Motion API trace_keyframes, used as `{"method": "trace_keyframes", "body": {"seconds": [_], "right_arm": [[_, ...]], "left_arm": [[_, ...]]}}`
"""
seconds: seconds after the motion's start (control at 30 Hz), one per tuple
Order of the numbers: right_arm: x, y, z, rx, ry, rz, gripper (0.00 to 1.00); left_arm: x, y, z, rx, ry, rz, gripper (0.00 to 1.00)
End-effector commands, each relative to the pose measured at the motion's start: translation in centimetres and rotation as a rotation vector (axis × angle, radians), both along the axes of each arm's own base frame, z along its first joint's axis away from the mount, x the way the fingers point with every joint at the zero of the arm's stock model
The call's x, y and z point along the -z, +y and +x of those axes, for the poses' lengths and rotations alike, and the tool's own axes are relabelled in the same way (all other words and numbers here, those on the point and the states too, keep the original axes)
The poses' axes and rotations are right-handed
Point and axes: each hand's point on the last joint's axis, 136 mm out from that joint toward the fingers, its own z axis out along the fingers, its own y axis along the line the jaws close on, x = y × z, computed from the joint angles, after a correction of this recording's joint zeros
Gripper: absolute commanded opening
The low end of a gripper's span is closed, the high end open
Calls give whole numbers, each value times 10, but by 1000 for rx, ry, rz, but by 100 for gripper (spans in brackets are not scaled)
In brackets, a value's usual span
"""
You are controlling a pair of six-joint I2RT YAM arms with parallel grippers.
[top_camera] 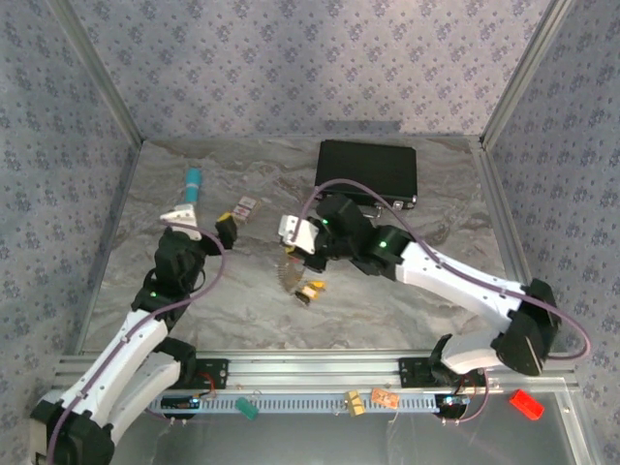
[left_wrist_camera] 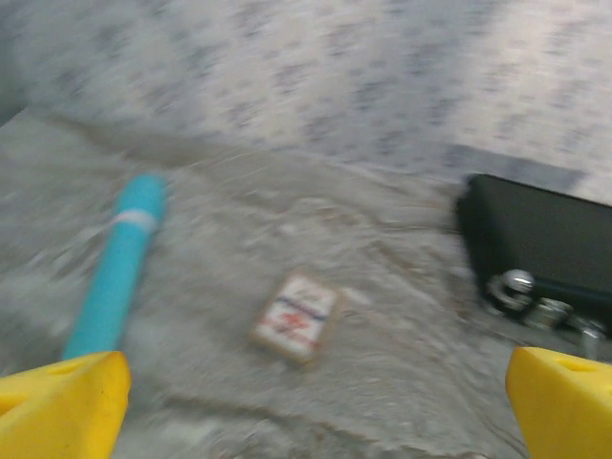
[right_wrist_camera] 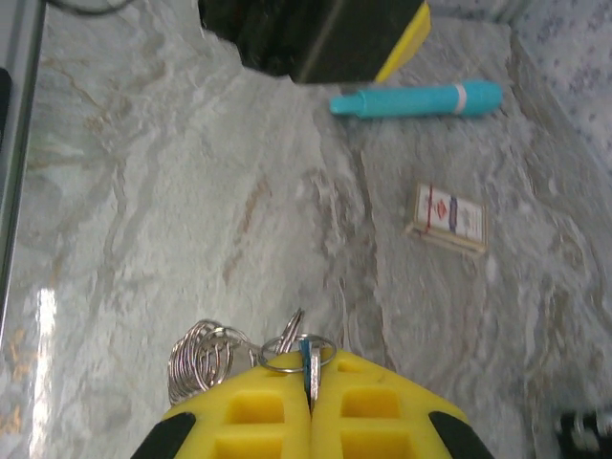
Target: Put the keys on the keyring
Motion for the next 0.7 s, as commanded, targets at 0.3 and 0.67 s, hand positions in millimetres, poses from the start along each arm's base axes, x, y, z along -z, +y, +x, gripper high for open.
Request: {"method": "trace_keyframes", "body": {"seconds": [0.3,0.67], "right_arm": [[45,32,10,-113,-46,-126,0],[156,-92,-19,-9,66,-685,0]], "left_arm": [[-14,43,-15,-216,-15,-135,100],[14,44,-10,-238,20,-143,100]]}}
